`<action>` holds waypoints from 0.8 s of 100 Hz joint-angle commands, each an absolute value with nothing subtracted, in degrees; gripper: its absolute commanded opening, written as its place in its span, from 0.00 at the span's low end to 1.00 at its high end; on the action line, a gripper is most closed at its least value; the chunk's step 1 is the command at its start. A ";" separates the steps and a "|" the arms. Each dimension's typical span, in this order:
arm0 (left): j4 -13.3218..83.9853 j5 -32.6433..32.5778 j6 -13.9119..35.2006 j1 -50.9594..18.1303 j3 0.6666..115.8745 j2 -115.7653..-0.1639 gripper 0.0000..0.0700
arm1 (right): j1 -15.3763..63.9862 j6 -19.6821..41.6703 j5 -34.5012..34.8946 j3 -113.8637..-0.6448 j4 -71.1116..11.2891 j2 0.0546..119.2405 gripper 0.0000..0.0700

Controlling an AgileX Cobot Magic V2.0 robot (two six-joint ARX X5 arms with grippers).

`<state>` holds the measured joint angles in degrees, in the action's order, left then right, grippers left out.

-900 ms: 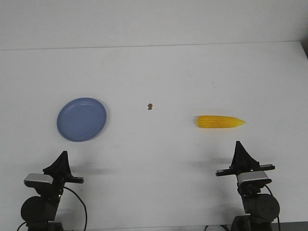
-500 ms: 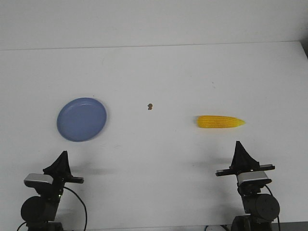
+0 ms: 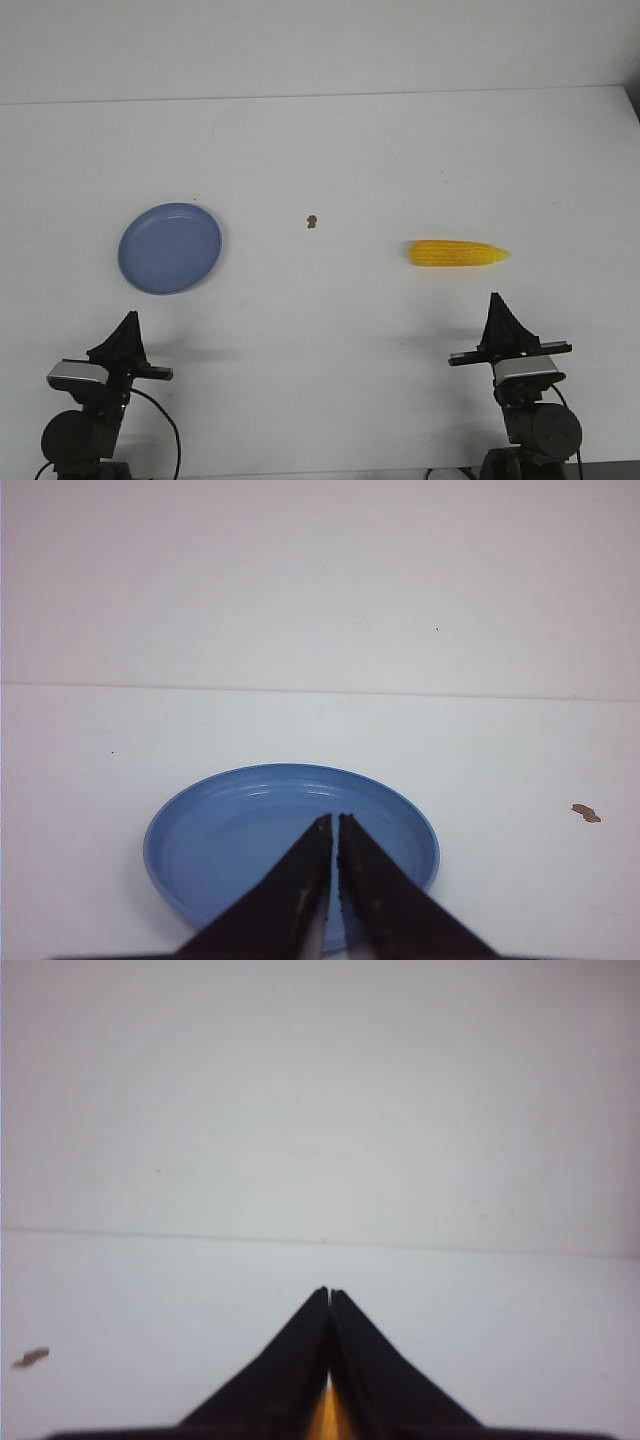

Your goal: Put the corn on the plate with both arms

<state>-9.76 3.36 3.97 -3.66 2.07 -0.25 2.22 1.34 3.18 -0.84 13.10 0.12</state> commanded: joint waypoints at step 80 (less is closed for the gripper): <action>29.06 0.89 3.92 -3.70 52.84 -37.12 0.02 | 2.24 4.47 2.52 -38.92 -30.06 21.04 0.00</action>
<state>25.50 1.13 4.93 -3.66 49.39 -33.80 2.22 3.90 2.76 -34.81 -26.57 17.76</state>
